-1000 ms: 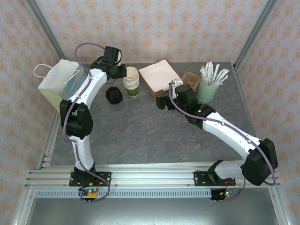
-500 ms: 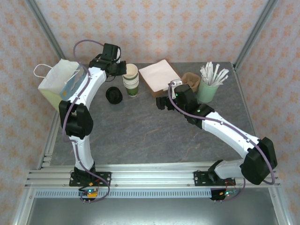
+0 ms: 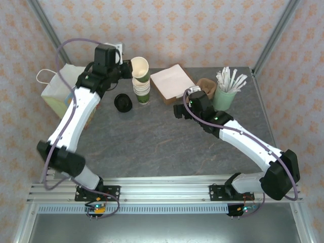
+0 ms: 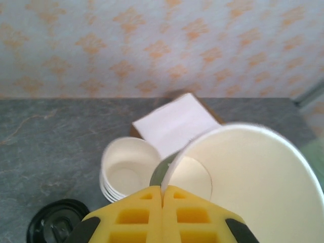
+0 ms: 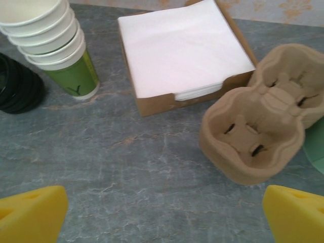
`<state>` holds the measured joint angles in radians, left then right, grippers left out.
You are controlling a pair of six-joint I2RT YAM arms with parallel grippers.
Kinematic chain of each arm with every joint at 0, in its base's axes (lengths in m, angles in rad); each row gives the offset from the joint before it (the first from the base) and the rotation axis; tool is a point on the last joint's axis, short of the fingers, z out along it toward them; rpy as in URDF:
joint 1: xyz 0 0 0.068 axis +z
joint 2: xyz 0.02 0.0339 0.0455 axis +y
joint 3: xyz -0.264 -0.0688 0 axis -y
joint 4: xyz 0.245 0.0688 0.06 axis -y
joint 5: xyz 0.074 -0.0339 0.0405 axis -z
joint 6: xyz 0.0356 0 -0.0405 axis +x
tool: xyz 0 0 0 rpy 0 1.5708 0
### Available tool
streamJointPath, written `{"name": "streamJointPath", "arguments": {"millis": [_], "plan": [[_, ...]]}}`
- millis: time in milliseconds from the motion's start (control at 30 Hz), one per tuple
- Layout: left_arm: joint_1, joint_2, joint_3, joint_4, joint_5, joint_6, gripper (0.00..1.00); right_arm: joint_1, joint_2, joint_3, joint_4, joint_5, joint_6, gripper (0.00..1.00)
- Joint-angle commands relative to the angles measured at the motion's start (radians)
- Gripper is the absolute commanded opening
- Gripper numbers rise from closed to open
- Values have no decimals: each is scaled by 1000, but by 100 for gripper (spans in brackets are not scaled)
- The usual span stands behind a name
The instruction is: Pack the takeout coffee
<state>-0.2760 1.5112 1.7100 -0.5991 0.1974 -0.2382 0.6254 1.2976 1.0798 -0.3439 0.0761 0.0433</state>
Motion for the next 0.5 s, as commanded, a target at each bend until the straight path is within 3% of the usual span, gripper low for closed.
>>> {"name": "streamJointPath", "arguments": {"millis": [0, 233, 467], "plan": [[-62, -85, -191, 56, -30, -24, 4, -49, -44, 51, -81, 60, 9, 99], [-236, -149, -511, 146, -78, -87, 5, -115, -58, 49, -99, 77, -6, 99], [-344, -72, -639, 297, -99, -134, 6, -117, -34, 38, -102, 59, 7, 99]]}}
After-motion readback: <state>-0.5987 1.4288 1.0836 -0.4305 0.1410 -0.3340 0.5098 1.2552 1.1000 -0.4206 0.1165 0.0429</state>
